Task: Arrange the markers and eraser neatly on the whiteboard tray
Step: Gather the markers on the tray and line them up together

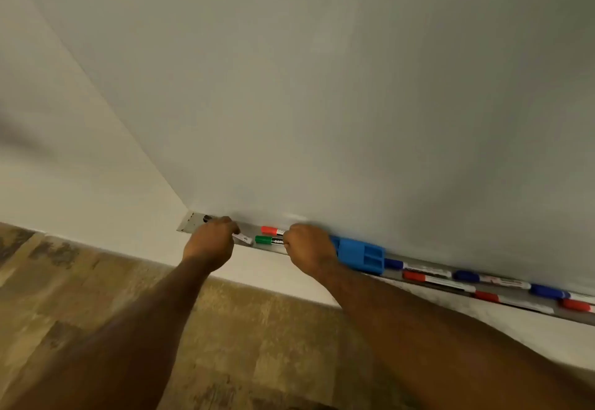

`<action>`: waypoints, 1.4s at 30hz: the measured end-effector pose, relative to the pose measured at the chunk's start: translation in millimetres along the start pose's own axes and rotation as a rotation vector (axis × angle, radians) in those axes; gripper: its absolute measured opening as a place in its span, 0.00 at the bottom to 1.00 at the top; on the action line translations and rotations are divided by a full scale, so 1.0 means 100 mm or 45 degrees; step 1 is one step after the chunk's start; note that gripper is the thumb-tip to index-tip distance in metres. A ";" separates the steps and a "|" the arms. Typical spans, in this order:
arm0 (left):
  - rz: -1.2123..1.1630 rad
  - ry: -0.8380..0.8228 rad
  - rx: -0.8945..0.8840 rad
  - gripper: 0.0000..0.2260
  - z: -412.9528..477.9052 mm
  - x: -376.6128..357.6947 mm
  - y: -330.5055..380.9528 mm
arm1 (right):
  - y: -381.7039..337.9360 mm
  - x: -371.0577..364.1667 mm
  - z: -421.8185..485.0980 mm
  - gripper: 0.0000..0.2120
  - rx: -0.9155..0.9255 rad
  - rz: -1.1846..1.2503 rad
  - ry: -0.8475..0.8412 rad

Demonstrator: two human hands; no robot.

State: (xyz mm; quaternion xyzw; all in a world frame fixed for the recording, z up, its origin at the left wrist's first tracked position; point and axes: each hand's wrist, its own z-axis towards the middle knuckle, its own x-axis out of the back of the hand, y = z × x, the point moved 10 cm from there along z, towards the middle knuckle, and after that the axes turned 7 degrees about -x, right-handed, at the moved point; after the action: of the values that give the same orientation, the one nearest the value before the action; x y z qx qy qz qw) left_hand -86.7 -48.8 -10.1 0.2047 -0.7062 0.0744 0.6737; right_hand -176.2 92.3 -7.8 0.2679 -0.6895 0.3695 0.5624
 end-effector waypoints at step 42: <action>-0.072 0.053 -0.613 0.13 -0.04 -0.02 0.99 | 0.86 0.50 -0.75 0.08 -0.097 0.085 0.322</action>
State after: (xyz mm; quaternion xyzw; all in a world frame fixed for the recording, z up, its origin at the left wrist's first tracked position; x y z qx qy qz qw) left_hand -121.6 42.5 4.7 0.0563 -0.6835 -0.1109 0.7193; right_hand -211.8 205.3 30.2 0.1747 -0.6351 0.3924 0.6420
